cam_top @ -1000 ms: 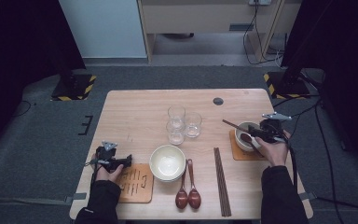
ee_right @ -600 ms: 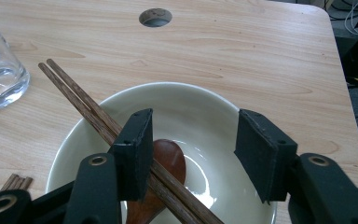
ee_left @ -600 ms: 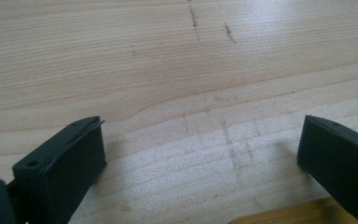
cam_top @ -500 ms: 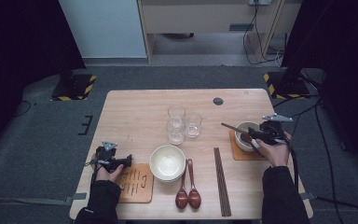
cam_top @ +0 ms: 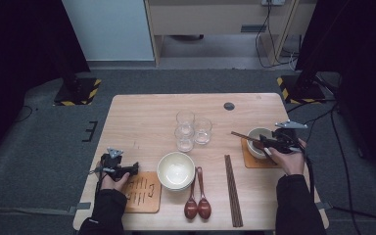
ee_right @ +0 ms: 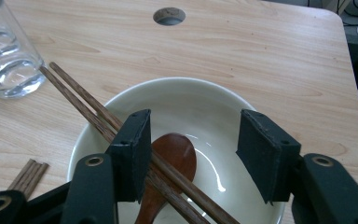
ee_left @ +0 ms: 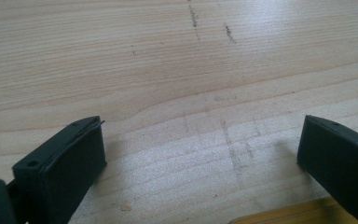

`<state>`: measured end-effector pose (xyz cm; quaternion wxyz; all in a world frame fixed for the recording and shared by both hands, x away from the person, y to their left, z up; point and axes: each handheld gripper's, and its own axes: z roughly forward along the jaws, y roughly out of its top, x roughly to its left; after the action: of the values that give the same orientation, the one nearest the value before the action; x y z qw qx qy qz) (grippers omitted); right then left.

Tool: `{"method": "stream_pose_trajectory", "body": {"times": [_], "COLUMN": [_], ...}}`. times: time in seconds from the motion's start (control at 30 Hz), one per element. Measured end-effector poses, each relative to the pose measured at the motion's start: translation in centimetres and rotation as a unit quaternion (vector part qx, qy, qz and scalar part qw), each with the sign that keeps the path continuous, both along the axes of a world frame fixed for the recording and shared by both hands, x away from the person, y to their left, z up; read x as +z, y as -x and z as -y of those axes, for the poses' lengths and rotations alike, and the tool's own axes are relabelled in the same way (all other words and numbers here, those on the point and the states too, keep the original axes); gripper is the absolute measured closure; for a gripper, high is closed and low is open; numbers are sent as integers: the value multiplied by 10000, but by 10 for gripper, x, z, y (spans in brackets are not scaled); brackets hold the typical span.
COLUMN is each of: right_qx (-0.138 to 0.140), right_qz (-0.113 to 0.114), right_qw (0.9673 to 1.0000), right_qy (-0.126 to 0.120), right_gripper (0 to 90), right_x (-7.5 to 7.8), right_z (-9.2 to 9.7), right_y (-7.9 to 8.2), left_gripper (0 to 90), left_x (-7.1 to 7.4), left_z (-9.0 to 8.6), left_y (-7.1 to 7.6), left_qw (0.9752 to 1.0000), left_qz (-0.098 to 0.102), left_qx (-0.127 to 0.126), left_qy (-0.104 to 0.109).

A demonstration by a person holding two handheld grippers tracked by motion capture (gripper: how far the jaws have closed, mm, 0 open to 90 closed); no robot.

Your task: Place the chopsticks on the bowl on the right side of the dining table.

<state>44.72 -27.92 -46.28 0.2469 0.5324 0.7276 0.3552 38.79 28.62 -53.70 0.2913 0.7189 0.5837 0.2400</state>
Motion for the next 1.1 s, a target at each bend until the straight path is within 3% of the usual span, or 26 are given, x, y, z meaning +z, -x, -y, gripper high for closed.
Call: {"method": "stream_pose_trajectory", "body": {"times": [0.27,0.47,0.67,0.8,1.1], "right_qx": [57,79,-36,-137,-337], "right_qz": [279,333,286,159,-88], "right_qw": [9995,9992,9993,9997,9994], "right_qy": [-166,-206,-219,-81,1], "right_gripper": [472,538,602,656,688], "right_x": [16,24,23,18,9], "right_z": [4,12,24,32,44], "right_y": [15,35,50,58,66], "left_gripper": [0,0,0,0,0], "left_x": [0,0,0,0,0], "left_z": [0,0,0,0,0], "left_y": [0,0,0,0,0], "left_qw": [10000,10000,10000,10000,10000], "left_qz": [0,0,0,0,0], "left_qx": [-1,-1,0,-1,0], "left_qy": [0,-1,0,0,0]}}
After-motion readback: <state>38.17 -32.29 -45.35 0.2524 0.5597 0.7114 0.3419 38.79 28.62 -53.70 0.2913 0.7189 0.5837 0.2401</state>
